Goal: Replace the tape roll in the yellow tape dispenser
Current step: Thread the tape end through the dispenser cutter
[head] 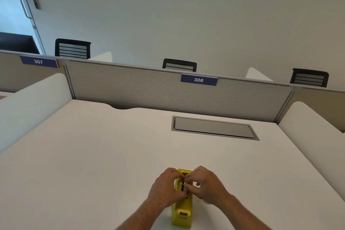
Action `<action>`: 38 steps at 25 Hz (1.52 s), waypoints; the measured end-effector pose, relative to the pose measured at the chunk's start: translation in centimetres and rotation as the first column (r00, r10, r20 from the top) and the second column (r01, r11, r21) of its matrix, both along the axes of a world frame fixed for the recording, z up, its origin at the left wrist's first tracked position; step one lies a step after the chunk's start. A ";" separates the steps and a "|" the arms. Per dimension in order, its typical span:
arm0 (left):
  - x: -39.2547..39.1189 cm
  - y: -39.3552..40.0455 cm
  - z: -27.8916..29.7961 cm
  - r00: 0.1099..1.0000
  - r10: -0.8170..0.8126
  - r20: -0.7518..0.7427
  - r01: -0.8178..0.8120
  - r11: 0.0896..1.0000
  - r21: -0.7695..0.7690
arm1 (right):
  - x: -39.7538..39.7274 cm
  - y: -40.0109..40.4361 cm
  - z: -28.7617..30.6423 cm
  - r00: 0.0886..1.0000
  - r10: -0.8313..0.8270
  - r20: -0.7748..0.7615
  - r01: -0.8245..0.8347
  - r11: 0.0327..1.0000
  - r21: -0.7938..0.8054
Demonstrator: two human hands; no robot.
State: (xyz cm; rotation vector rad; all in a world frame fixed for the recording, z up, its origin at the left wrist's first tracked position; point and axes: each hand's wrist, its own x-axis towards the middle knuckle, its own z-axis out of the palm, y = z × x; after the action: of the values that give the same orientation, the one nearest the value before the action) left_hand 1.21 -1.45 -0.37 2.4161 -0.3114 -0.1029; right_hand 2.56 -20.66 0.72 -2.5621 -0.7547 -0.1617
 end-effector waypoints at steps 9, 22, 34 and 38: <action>-0.1 0.0 0.3 1.000 0.001 -0.005 -0.001 1.000 -0.004 | 0.2 -0.2 0.0 1.000 0.007 -0.007 -0.007 1.000 -0.013; -0.2 0.1 0.4 1.000 0.002 -0.006 -0.002 1.000 -0.003 | 0.7 0.0 0.0 1.000 -0.024 -0.002 0.024 0.999 -0.039; 0.0 0.1 0.3 1.000 0.003 -0.001 -0.003 1.000 0.007 | 0.3 0.2 0.2 1.000 0.029 0.006 -0.029 0.998 -0.056; 0.0 0.1 0.1 1.000 -0.004 -0.001 0.004 1.000 0.018 | 0.2 0.1 0.5 0.999 0.001 0.033 0.000 0.998 -0.055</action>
State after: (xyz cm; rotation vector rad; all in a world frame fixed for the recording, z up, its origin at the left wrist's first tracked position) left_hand 1.25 -1.32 -0.22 2.4332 -0.3164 -0.1089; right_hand 2.77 -20.57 1.20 -2.6173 -0.7826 -0.1863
